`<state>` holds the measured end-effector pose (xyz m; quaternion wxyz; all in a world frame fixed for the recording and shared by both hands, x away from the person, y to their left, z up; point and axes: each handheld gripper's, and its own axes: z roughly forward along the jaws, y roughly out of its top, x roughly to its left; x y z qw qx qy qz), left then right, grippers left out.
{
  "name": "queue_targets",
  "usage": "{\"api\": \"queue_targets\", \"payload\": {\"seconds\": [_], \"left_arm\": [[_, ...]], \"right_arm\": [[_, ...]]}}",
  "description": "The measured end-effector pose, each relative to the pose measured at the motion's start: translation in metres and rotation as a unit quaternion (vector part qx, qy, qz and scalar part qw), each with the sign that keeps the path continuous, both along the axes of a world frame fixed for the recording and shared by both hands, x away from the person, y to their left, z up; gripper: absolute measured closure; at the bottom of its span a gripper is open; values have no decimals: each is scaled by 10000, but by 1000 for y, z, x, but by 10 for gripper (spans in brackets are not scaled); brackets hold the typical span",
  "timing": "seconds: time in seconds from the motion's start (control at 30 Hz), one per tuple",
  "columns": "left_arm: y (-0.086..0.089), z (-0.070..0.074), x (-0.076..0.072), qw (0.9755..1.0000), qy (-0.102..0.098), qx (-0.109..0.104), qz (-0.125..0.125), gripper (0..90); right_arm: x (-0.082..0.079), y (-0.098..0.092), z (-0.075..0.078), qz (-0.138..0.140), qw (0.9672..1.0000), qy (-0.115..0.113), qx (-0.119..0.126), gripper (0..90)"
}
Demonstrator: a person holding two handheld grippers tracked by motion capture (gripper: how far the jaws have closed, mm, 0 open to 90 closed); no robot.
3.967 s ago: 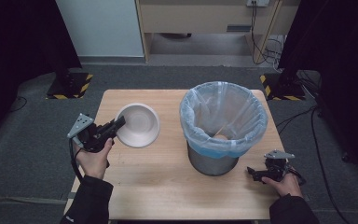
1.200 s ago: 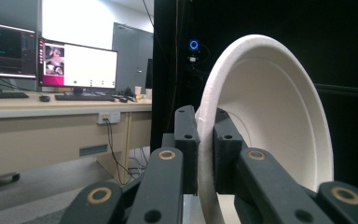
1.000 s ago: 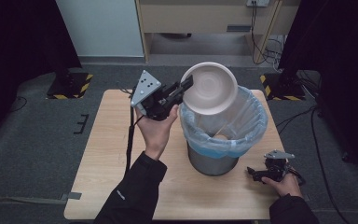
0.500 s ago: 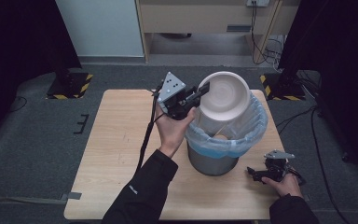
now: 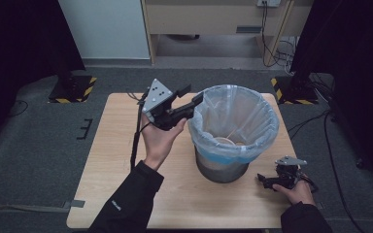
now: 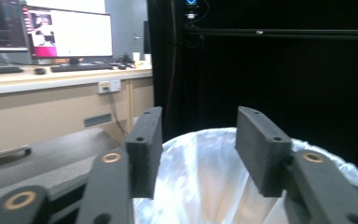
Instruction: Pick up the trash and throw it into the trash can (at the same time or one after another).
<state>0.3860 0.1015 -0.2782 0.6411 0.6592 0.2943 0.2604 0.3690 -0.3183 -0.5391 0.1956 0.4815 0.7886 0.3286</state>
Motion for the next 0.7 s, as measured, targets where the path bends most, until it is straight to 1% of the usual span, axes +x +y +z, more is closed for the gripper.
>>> {"api": "queue_targets", "payload": {"seconds": [0.1,0.2,0.3,0.33,0.4,0.47,0.5,0.53,0.57,0.6,0.67,0.7], "left_arm": [[16,-8,-6,9998,114,106,128,422],[30,-22,-11,9992,241,218,230,379],[45,-44,-14,9974,508,355,363,350],[48,-49,-15,9969,563,377,390,341],[57,-65,-17,9948,769,485,453,326],[63,-78,-19,9925,940,616,475,314],[66,-87,-21,9906,1069,693,500,306],[69,-93,-22,9893,1147,748,497,296],[73,-103,-24,9872,1273,811,508,289],[75,-110,-25,9857,1359,848,514,277],[83,-129,-28,9801,1630,986,552,266],[85,-136,-29,9775,1738,1051,566,261]], "right_arm": [[0,0,0,-2,10000,3,1,8],[0,0,0,0,10000,6,4,8],[-1,0,0,-3,10000,10,6,8],[-1,0,0,-3,10000,10,6,8],[-1,0,0,-3,10000,10,6,8],[-1,0,0,-3,10000,10,7,8],[-1,0,0,-3,10000,9,6,8],[-1,0,0,-3,10000,8,5,8],[-1,0,0,-3,10000,9,5,8],[-1,0,0,-5,10000,11,6,8],[-1,0,0,12,10000,-2,-5,8],[-1,0,0,13,10000,-2,-7,8]]}}
